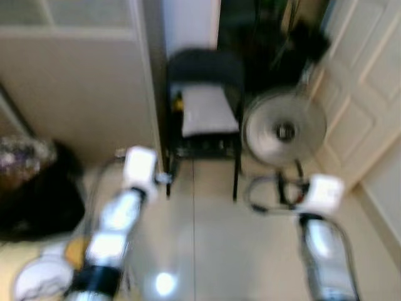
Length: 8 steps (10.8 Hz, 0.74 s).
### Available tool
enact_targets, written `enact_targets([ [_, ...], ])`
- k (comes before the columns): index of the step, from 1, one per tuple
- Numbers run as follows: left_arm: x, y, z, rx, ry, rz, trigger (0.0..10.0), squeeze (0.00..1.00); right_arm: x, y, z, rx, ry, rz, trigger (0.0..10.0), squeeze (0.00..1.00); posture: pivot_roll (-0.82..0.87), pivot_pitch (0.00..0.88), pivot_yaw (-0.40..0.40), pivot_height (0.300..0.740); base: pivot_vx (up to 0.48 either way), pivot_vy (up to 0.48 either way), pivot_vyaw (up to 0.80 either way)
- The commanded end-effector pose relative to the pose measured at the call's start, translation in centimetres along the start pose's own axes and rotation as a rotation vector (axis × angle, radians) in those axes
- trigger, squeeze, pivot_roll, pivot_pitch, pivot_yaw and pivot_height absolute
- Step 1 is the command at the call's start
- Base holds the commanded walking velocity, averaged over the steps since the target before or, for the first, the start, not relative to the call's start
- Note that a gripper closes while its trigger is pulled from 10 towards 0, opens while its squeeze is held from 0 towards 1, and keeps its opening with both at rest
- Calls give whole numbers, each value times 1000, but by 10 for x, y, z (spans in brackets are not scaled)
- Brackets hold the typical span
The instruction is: Clean up the room
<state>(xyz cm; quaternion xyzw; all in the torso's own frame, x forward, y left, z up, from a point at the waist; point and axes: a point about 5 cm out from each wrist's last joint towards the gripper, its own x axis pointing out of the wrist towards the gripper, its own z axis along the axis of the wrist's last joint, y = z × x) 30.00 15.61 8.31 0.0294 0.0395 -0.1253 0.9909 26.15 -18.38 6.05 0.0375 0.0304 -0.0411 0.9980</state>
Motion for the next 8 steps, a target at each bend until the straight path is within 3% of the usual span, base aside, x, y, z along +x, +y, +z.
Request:
enact_targets([
  [1,2,-10,2,9,-15,-40,10000,0,0,-8,0,-15,9,-37,10000,0,-152,0,27,740,0,0,0],
  [6,-1,-13,1,-6,-26,-65,10000,0,0,-8,1,-11,7,-24,10000,0,-143,0,20,740,0,-480,0],
  [8,-1,-6,-2,-12,-1,-19,10000,0,0,-7,2,-5,2,-4,10000,43,-139,0,19,740,0,0,669],
])
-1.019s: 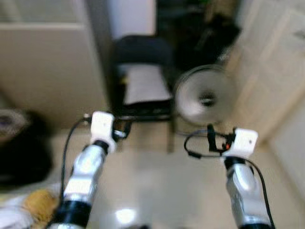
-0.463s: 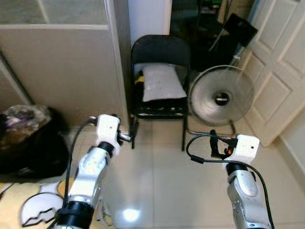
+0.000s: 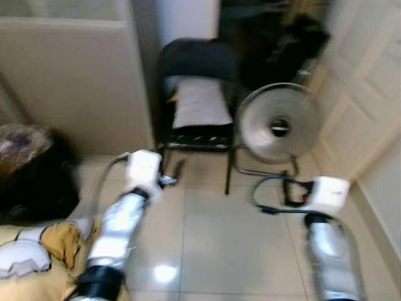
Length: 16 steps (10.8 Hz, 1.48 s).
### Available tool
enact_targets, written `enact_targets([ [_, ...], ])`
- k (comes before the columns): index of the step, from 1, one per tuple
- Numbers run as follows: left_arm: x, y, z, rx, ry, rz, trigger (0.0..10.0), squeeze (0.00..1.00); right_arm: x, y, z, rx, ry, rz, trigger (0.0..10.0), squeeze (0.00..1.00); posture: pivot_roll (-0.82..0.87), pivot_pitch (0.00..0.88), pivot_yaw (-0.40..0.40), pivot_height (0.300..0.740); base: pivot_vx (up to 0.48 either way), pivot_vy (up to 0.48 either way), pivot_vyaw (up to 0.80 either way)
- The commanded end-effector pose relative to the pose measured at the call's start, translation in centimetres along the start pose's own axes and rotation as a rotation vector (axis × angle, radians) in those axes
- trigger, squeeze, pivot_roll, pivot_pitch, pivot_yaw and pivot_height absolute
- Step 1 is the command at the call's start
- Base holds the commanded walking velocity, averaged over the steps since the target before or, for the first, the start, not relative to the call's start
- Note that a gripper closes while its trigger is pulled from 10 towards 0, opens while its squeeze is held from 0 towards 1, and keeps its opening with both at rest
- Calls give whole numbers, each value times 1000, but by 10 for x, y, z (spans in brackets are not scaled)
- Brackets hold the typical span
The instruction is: Clean up the room
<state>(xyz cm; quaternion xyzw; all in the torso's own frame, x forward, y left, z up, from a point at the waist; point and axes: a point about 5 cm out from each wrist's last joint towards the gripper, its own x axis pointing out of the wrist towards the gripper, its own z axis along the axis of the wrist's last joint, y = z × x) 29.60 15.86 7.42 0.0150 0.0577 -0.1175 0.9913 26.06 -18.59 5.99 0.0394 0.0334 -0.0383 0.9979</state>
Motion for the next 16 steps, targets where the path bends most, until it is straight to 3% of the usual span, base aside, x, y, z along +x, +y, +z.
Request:
enact_targets([
  [1,-1,5,-4,-56,28,44,10000,0,-1,-7,3,3,-12,-16,10000,63,-143,0,22,740,0,0,594],
  [3,-8,10,-14,-91,69,76,10000,0,-7,-13,1,5,-22,-58,10000,145,-145,0,27,740,0,0,559],
  [5,-7,8,-6,-33,40,48,10000,0,-8,-12,-3,37,-5,-52,10000,216,-142,0,41,740,0,0,538],
  [8,-11,5,-7,7,48,12,10000,0,-8,-7,-5,47,4,-20,10000,235,-141,0,42,740,0,-160,506],
  [11,-10,-1,-3,-46,17,5,10000,0,-1,-2,-4,46,5,11,10000,251,-132,0,42,740,0,-480,481],
  [14,-7,3,1,-59,-3,50,10000,0,2,-1,-2,47,1,26,10000,275,-130,0,38,740,0,0,471],
  [16,-6,8,0,-112,6,106,10000,0,2,-2,-3,50,9,35,10000,298,-135,0,38,740,0,437,456],
])
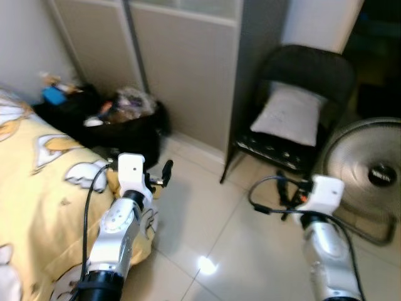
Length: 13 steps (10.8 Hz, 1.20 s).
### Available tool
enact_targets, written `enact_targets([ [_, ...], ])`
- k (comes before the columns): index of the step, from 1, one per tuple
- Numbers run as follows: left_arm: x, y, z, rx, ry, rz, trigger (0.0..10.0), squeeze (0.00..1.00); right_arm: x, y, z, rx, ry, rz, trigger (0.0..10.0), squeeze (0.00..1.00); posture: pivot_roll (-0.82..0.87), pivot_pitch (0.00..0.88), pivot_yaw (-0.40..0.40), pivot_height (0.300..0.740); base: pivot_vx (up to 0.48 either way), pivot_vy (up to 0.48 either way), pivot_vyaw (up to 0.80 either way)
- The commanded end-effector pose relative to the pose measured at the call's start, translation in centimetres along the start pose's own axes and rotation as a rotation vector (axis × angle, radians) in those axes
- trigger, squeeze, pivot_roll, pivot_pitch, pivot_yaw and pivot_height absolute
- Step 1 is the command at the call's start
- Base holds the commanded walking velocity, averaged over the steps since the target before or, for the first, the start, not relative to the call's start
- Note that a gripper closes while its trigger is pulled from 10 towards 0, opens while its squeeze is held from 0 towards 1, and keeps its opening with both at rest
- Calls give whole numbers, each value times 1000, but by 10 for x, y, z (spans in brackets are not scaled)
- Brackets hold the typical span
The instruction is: Clean up the room
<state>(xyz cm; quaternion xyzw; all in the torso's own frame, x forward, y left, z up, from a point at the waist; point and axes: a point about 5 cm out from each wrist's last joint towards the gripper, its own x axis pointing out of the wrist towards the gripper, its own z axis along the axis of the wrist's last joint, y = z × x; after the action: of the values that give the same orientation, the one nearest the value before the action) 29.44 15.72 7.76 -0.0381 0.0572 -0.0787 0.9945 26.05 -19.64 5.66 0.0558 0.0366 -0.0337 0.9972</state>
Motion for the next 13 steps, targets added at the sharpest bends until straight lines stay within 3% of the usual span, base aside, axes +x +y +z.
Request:
enact_targets([
  [1,-1,9,-3,-9,24,51,10000,0,0,9,0,26,1,28,10000,310,-143,0,42,740,0,442,444],
  [6,2,13,-2,2,21,85,10000,0,1,12,2,42,-5,49,10000,349,-152,0,50,740,-180,400,441],
  [8,-1,7,5,32,-41,52,10000,0,4,16,3,72,0,71,10000,412,-141,0,50,740,-480,0,441],
  [12,1,4,4,38,-27,48,10000,0,10,18,9,54,-21,99,10000,431,-124,0,39,740,-360,0,436],
  [13,2,7,5,45,-29,71,10000,0,10,22,9,38,-18,131,10000,196,-124,0,36,740,0,0,0],
])
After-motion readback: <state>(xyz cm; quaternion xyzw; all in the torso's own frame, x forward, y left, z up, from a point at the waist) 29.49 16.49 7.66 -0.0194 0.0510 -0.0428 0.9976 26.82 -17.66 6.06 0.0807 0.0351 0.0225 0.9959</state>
